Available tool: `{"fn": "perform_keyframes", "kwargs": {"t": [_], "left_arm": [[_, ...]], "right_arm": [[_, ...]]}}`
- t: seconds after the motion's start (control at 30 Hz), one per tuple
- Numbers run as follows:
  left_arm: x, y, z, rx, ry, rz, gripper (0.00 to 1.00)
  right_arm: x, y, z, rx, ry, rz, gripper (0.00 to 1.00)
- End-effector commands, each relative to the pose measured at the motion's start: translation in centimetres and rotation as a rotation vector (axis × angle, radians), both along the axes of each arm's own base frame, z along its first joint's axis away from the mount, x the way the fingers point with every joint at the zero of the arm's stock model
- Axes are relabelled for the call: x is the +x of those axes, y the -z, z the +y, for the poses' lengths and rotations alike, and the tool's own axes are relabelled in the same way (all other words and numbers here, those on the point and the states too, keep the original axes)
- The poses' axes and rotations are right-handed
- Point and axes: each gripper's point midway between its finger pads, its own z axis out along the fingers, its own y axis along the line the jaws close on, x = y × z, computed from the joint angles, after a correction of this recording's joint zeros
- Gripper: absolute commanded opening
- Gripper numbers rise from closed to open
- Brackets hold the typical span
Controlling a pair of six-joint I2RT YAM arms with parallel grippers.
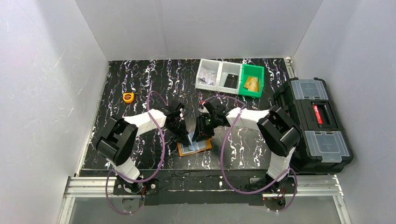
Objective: Take the credit cards out of the card holder
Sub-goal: Remove the credit card from the card holder.
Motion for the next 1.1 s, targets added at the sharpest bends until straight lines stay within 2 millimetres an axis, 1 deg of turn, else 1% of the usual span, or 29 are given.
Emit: {"fn": "perform_keyframes", "kwargs": {"t": [0.0,0.1,0.23,0.47,0.6,0.73,0.87,1.07], "left_arm": [[0.0,-1.2,0.5,0.007,0.009,-0.053,0.00],[0.0,-1.5,0.4,-0.006,0.019,-0.064,0.00],[0.4,-2.1,-0.2,-0.040,0.031,-0.092,0.01],[1.8,-3.5,-1.9,-0.104,0.054,-0.143,0.19],[2.3,-3.8,-3.0,-0.121,0.081,-0.152,0.24],[2.8,-4.1,-4.2,-0.137,0.098,-0.158,0.29],[3.4,-3.9,-5.1,-0.140,0.110,-0.152,0.34],[3.9,-2.4,-6.3,-0.130,0.136,-0.115,0.40]], "right_arm": [[1.7,-4.2,0.2,0.035,0.023,-0.095,0.39],[2.2,-5.1,-0.6,-0.001,0.041,-0.135,0.43],[2.5,-6.2,-1.8,-0.043,0.064,-0.179,0.47],[2.8,-8.3,-4.4,-0.106,0.102,-0.259,0.48],[2.6,-9.0,-5.7,-0.133,0.119,-0.287,0.48],[2.0,-9.0,-6.8,-0.152,0.128,-0.299,0.48],[1.6,-9.1,-7.9,-0.165,0.148,-0.311,0.48],[1.0,-9.1,-9.3,-0.184,0.166,-0.322,0.49]]}}
